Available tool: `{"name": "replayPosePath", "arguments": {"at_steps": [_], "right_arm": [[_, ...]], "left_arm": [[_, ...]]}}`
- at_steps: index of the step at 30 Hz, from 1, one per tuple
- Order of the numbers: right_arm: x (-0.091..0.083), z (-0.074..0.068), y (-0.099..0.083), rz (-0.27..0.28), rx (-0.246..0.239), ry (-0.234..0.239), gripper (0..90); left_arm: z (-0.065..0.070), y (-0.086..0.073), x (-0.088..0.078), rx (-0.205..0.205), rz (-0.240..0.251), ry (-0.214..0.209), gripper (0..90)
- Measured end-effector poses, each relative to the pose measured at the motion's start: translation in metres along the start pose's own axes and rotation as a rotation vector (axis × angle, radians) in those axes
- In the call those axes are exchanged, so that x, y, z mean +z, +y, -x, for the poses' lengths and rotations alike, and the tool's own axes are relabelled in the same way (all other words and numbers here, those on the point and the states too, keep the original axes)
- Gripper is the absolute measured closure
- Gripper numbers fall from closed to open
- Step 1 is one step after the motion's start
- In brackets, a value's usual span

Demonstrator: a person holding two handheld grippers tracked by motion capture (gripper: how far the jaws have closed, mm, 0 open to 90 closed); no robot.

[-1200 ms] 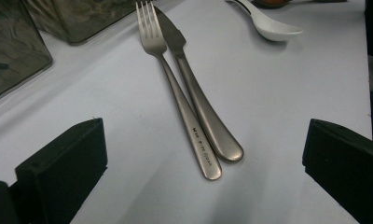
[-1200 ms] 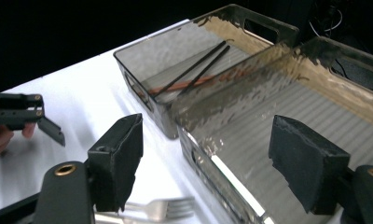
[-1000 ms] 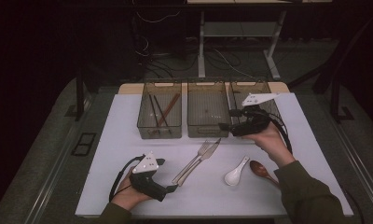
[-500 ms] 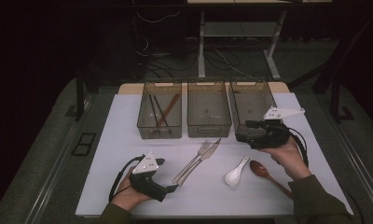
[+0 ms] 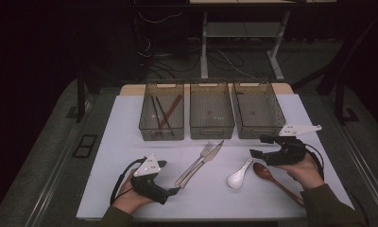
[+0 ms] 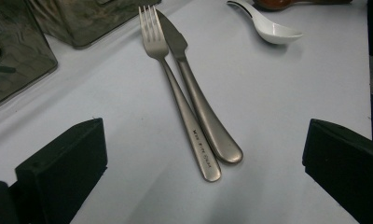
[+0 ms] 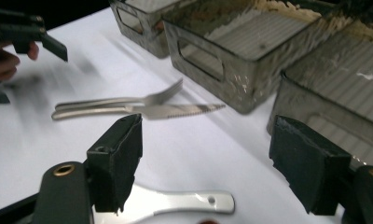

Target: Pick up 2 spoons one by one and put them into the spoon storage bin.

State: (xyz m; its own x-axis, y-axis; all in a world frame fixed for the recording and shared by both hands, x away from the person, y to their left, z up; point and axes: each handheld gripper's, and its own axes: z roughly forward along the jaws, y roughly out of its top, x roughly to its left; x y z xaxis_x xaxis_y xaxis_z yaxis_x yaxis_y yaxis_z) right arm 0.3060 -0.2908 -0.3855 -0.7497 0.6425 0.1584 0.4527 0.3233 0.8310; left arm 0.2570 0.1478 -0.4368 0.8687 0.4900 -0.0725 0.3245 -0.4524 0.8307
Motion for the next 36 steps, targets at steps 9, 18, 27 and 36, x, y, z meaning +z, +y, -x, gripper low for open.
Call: {"name": "replayPosePath", "arguments": {"at_steps": [9, 18, 27, 36], "right_arm": [[-0.014, 0.001, -0.023, -0.009, 0.020, -0.015, 25.2], [-0.022, 0.003, -0.047, -0.054, 0.041, -0.040, 25.3], [-0.015, 0.006, -0.057, -0.122, 0.046, -0.044, 28.3], [-0.002, 0.005, -0.061, -0.194, 0.038, -0.047, 35.8]], "left_arm": [[0.000, -0.001, -0.001, -0.002, -0.001, 0.001, 0.0], [0.000, -0.001, -0.002, -0.001, -0.002, 0.007, 0.0], [0.000, -0.002, -0.002, 0.001, -0.003, 0.004, 0.0], [0.000, -0.002, -0.001, 0.002, -0.007, 0.000, 0.0]]}}
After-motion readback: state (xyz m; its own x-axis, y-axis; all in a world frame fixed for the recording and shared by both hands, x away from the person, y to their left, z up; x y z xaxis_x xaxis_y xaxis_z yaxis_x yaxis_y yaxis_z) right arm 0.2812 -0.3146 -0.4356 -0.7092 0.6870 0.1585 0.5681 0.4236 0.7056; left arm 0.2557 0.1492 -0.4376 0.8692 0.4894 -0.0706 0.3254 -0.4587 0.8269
